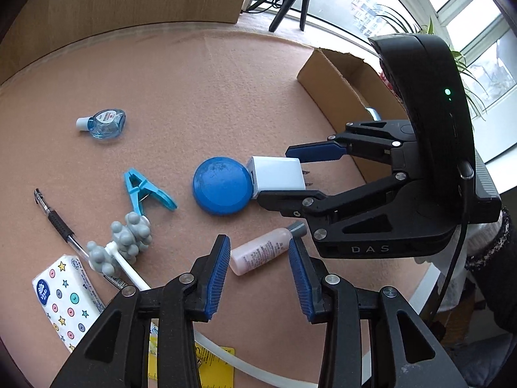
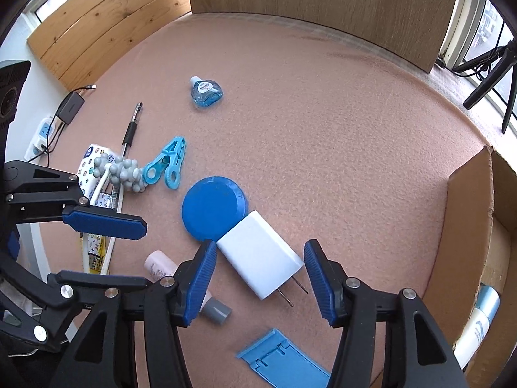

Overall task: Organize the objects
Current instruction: 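Grasp the white charger with the right gripper while the left gripper grasps the lotion bottle, then carry the lotion bottle into the box with the left gripper while the right gripper carries the charger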

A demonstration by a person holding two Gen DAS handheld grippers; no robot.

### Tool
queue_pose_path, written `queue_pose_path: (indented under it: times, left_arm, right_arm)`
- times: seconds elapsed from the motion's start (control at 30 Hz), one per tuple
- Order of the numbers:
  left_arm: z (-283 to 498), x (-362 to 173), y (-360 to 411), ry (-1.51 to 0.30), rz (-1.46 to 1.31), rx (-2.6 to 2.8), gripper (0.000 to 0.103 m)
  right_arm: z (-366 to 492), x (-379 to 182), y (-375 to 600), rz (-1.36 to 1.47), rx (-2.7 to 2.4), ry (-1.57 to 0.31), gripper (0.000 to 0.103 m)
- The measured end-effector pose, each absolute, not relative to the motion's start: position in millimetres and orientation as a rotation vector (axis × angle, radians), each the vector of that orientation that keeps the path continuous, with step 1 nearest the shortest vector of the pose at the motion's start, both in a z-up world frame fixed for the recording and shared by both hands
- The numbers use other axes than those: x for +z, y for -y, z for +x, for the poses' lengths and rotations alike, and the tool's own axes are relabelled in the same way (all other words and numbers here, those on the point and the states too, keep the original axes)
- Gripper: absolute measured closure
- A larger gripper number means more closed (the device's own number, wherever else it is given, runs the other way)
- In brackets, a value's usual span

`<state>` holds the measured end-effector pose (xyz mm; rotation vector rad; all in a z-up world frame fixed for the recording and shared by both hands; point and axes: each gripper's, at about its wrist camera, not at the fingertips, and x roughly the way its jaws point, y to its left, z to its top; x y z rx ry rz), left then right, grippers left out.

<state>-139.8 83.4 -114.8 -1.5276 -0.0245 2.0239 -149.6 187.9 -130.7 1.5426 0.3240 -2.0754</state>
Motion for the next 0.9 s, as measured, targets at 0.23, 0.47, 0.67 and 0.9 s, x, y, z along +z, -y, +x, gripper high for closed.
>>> queue_pose_path:
  times: [0.23, 0.47, 0.67, 0.9]
  left_arm:
    - [-129, -122, -94, -0.087, -1.506, 2.016, 0.057]
    - [-117, -128, -113, -0.243, -1.477, 2.019, 0.054]
    - [-116, -133, -126, -0.314, -1.485, 2.021, 0.073]
    - [-116, -133, -114, -0.226, -1.514, 2.056, 0.081]
  right_arm:
    - [-153, -139, -199, 1.603, -2.116, -0.245, 0.062]
    - [-152, -139, -217, 1.640, -2.161, -0.127, 0.066]
    - [-151, -139, -227, 1.656, -2.187, -0.060, 0.066]
    - [-144, -140, -235, 1.651, -2.227, -0.027, 0.067]
